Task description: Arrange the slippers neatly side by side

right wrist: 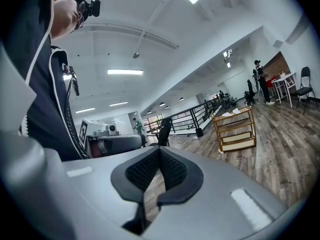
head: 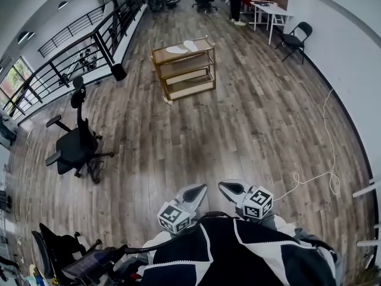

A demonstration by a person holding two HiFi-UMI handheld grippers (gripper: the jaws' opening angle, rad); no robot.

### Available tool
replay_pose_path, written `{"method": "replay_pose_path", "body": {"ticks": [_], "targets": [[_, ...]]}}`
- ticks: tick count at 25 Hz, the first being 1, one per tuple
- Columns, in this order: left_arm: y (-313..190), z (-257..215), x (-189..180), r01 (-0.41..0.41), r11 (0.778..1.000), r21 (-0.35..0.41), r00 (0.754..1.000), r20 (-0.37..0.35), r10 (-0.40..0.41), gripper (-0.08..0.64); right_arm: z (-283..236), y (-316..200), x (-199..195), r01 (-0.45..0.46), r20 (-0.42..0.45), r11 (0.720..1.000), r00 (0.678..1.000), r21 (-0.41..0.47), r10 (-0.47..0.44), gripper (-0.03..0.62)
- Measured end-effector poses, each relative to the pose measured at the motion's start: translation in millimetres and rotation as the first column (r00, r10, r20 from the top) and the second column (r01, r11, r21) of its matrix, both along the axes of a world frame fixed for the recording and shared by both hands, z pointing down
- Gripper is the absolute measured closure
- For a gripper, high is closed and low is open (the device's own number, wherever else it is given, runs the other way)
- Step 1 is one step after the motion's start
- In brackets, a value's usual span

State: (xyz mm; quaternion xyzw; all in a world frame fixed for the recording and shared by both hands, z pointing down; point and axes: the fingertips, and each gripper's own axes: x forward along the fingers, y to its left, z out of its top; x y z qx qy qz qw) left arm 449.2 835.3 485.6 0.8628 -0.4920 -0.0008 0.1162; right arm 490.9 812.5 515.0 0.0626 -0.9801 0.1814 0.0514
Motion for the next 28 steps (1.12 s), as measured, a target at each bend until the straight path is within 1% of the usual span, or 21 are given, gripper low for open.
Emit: {"method": "replay_pose_path", "body": {"ticks": [2,6,10,13,16,20,23,28], "targets": [[-1.2,-2.3,-1.3,-0.002,1.000,-0.001,1.000,-0.004,0.002,0.541,1.4,-0.6,-0.4,-0.005,-0.009,1.000,1.000,-0.004,0.005,0.588],[-10.1,-3.8,-6.1,-0.012,1.000,-0.021,0.998,-0.061,0.010,0.541,1.4,-7.4,-3.8,-0.027,-0.012,0.999,1.000,-0.022,0.027,0.588],[-26.8,5.8,-12.7,-0.061,0.997,-0.037,0.995,-0.079,0.058,0.541,13.3,-21.7,-14.0,-0.061,-0.039,0.997,0.997,-0.037,0.060,0.588],[-42.5,10.3,-24.3,-0.104,0.994,-0.046,0.991,-0.089,0.099,0.541,16.8,-35.6,-27.7,-0.088,-0.052,0.995,0.995,-0.051,0.085,0.588],[-66.0,11.7,-49.7,-0.125,0.991,-0.047,0.989,-0.090,0.121,0.541,15.1,-62.6,-49.7,-0.144,-0.064,0.989,0.988,-0.040,0.141,0.588],[-102.0,9.2,-92.6,-0.127,0.991,-0.035,0.988,-0.093,0.123,0.541,4.1,-103.9,-87.7,-0.217,-0.046,0.976,0.975,-0.028,0.216,0.588],[-128.5,6.1,-124.3,-0.128,0.992,-0.016,0.987,-0.099,0.126,0.541,2.8,-131.2,-114.7,-0.239,-0.054,0.971,0.970,-0.013,0.238,0.588],[-160.6,12.3,-171.9,-0.139,0.990,-0.028,0.986,-0.095,0.136,0.541,1.5,-159.0,-155.8,-0.253,-0.065,0.967,0.965,0.000,0.253,0.588]]}}
